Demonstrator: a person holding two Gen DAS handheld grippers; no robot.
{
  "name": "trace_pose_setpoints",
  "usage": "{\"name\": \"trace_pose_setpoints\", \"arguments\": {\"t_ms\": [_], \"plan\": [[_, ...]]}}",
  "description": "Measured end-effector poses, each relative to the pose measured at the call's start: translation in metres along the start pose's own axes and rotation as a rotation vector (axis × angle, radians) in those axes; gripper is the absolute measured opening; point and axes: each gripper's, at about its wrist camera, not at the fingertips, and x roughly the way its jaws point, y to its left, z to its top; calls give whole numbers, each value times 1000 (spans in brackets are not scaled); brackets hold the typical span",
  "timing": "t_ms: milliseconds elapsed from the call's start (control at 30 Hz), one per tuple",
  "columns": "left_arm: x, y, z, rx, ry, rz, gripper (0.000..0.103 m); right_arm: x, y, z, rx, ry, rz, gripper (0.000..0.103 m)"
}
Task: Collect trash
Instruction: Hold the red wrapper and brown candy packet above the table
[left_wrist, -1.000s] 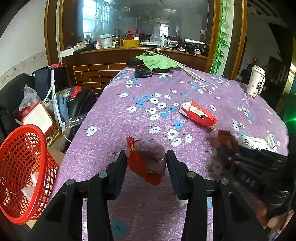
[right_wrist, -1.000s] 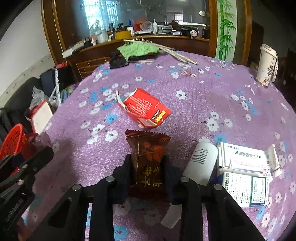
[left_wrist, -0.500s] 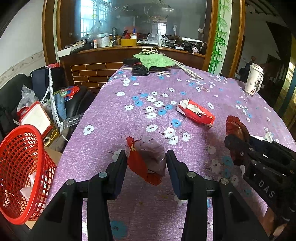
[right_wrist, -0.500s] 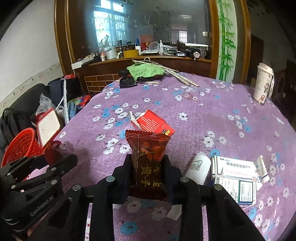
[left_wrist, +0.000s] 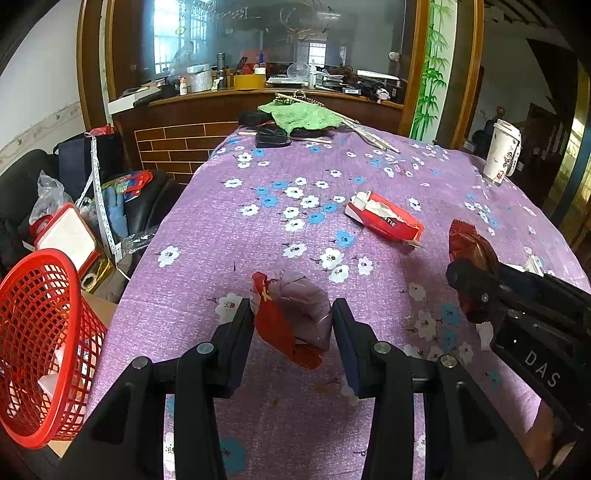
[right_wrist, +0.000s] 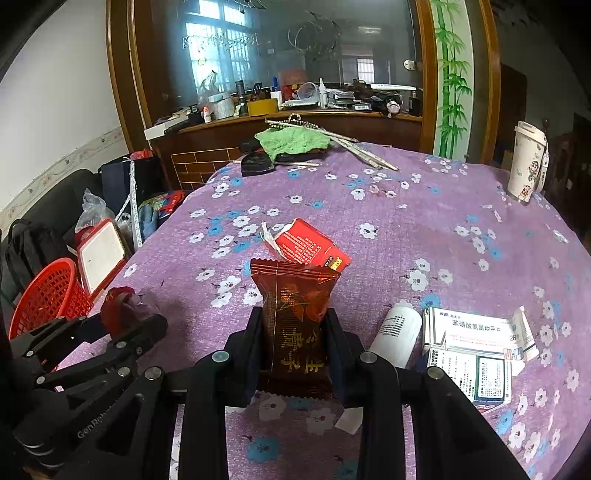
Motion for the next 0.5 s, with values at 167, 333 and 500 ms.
{"name": "trace_pose_setpoints", "arguments": {"t_ms": [167,333,500], "plan": [[-3,-1,0,1,-9,-8,41,-3,-1,0,5,-6,2,34],[-5,0,0,-1,-16,-15,41,-7,-3,2,13,-20,-5,34],[-6,1,1,-4,-15,-22,41,-6,-9,2,35,-9,-3,34]]}}
